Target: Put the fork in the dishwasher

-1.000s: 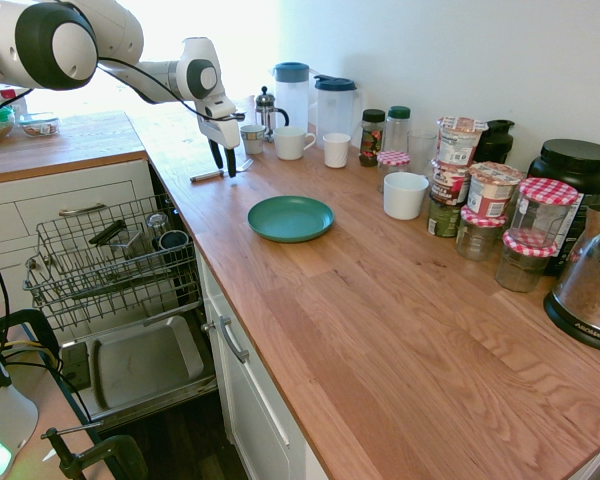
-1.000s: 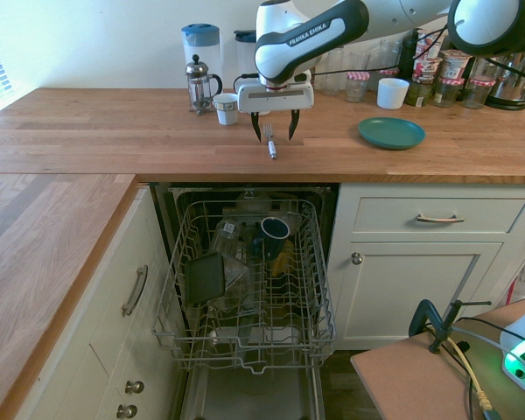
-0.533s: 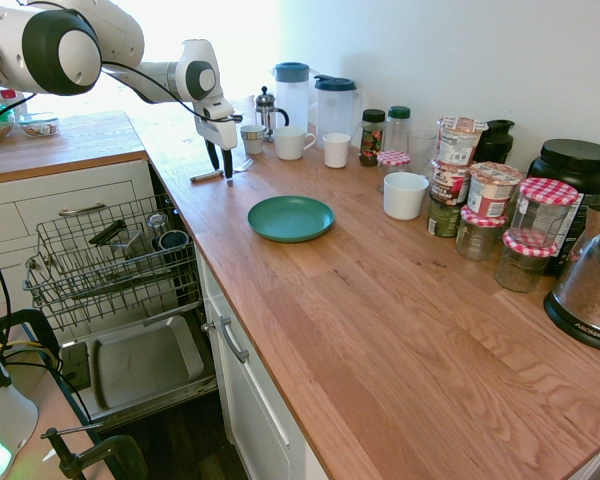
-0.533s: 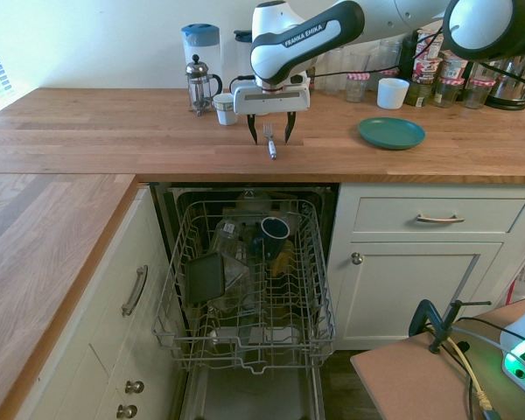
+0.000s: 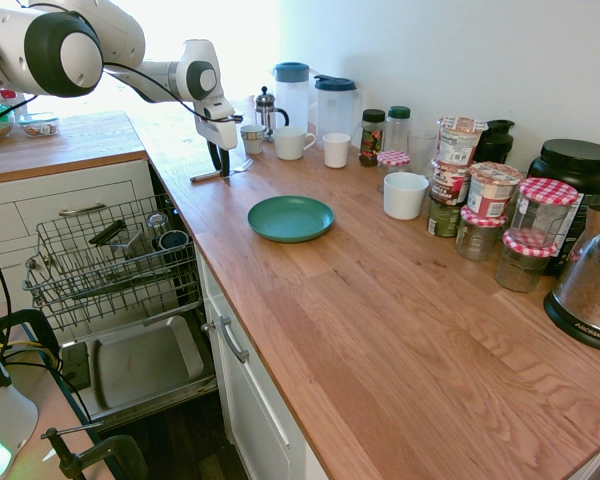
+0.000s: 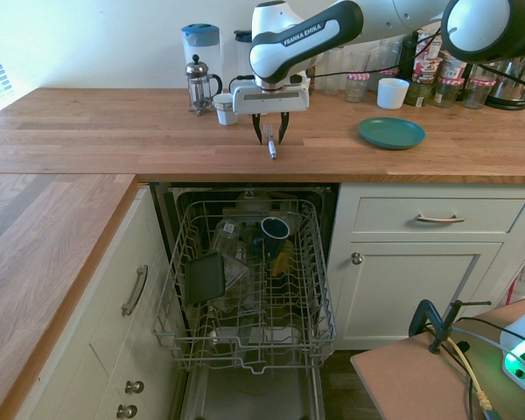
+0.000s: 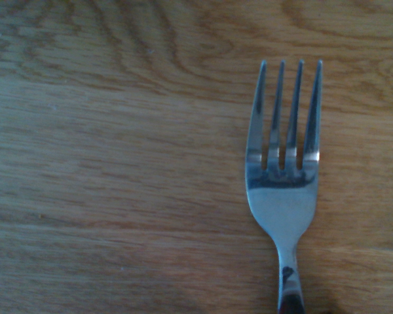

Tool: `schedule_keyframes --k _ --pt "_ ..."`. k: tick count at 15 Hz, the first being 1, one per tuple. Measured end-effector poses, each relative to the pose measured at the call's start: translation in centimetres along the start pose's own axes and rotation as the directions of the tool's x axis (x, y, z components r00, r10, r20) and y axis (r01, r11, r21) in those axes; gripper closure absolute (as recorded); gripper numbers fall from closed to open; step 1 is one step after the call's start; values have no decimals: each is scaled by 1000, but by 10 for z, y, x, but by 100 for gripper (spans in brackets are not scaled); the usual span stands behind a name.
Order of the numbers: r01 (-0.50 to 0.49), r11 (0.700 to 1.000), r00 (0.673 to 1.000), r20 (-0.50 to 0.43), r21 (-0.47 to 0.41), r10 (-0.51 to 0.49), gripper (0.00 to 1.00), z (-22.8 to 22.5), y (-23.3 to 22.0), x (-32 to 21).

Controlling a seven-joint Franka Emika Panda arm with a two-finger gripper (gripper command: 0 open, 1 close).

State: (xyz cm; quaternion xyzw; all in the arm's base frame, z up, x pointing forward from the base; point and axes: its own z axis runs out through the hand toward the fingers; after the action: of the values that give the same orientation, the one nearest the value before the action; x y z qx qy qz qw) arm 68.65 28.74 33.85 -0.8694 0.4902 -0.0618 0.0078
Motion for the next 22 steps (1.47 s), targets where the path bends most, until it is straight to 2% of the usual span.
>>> schedule_keyframes --k 6,11,14,17,22 --pt "-7 1000 1000 2 -2 7 100 0 1 7" --pt "-33 999 999 6 31 33 100 -5 0 21" --pt "-34 997 999 -4 73 34 100 -38 3 23" --pt "-25 997 1000 1 79 25 100 -70 26 14" --pt "19 996 998 50 88 -24 100 -112 78 -41"
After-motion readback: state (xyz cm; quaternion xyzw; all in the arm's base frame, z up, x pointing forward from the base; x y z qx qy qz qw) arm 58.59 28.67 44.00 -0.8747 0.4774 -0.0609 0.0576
